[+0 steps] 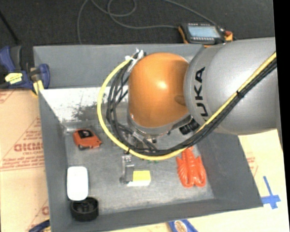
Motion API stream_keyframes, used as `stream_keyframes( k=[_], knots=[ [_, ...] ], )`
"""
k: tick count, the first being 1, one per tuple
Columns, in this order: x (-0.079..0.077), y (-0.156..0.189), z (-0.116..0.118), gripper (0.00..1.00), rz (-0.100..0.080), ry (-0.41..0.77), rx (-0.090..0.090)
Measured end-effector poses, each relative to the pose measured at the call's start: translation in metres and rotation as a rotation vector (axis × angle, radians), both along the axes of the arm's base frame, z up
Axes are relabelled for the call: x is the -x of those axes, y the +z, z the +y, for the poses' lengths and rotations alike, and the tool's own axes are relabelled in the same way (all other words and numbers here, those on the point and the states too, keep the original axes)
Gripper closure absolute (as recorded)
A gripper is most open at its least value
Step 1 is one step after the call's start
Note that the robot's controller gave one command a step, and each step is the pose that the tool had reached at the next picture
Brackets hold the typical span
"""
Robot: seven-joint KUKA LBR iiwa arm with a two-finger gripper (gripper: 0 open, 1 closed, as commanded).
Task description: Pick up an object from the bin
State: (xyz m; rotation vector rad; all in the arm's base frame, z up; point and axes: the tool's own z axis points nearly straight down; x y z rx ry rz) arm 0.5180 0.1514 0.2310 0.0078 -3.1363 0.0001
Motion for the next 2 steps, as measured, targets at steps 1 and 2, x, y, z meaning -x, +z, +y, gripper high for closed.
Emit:
stream_keyframes(
  k=[1,2],
  knots=[
    [-0.001,0.005,-0.001,0.0,-0.008,-0.005,-0.002],
    [0.002,-0.061,-0.037,0.0,-0.012,-0.042,-0.002]
  ],
)
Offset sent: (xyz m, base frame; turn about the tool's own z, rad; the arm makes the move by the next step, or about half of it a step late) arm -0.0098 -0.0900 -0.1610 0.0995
